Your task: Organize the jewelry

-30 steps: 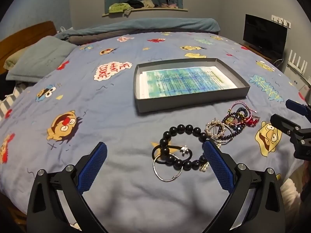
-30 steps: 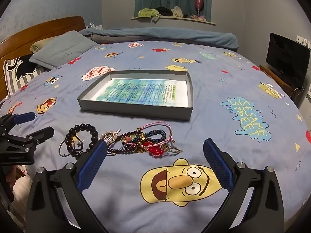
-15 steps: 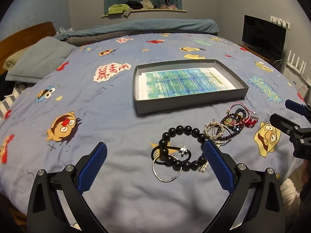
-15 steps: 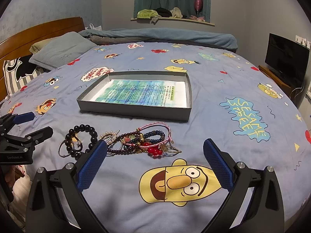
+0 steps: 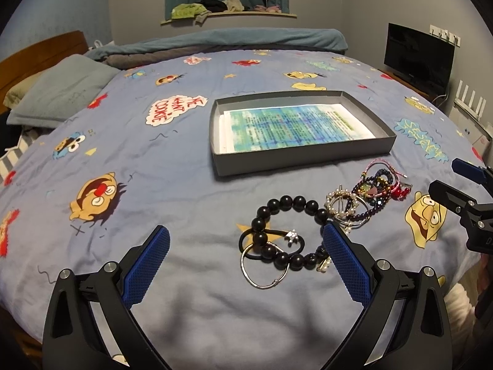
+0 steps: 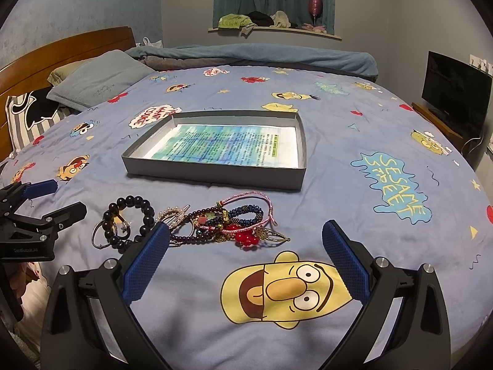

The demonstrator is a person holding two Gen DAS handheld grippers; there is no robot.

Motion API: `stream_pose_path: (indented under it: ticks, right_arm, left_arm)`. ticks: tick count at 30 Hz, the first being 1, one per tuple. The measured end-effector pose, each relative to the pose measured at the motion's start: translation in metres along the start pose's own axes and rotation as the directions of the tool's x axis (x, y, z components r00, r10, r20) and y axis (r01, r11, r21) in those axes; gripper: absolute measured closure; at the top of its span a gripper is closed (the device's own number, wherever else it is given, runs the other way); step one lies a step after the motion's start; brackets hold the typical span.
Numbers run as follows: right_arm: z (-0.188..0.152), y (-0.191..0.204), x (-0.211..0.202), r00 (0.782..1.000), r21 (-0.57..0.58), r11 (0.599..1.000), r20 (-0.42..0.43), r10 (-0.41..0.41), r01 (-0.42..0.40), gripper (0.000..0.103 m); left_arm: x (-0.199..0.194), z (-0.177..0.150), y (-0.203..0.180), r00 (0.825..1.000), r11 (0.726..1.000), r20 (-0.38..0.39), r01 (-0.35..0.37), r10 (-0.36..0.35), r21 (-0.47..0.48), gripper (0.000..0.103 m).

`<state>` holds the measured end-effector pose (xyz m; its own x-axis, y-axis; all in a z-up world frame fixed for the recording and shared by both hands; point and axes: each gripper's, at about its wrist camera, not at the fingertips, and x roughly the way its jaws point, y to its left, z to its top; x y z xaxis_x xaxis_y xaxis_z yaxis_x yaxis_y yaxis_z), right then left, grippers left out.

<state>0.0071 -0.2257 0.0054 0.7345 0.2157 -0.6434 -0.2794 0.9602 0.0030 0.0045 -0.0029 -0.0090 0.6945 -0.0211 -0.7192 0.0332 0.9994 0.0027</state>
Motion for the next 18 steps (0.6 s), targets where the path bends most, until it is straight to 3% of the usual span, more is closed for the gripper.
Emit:
stream_pose_path:
  ticks: [8, 15, 18]
  right_arm:
    - [-0.002, -0.005, 0.011, 1.000, 0.007, 1.000, -0.013, 0.004, -0.004, 0.005]
    - [0.000, -0.018, 0.025, 1.000, 0.026, 1.000, -0.003, -0.015, 0.016, 0.005]
    - [0.004, -0.027, 0.033, 1.000, 0.053, 0.999, -0.004, -0.011, 0.011, 0.005]
  left_arm:
    - [0.010, -0.002, 0.005, 0.999, 1.000, -0.034, 0.008, -0.009, -0.027, 0.004]
    - [0.022, -0.001, 0.015, 1.000, 0.999, -0.007, 0.022, -0.022, -0.043, 0.004]
    - [0.029, 0.000, 0.014, 0.998, 0.997, -0.018, 0.064, -0.064, -0.031, 0.004]
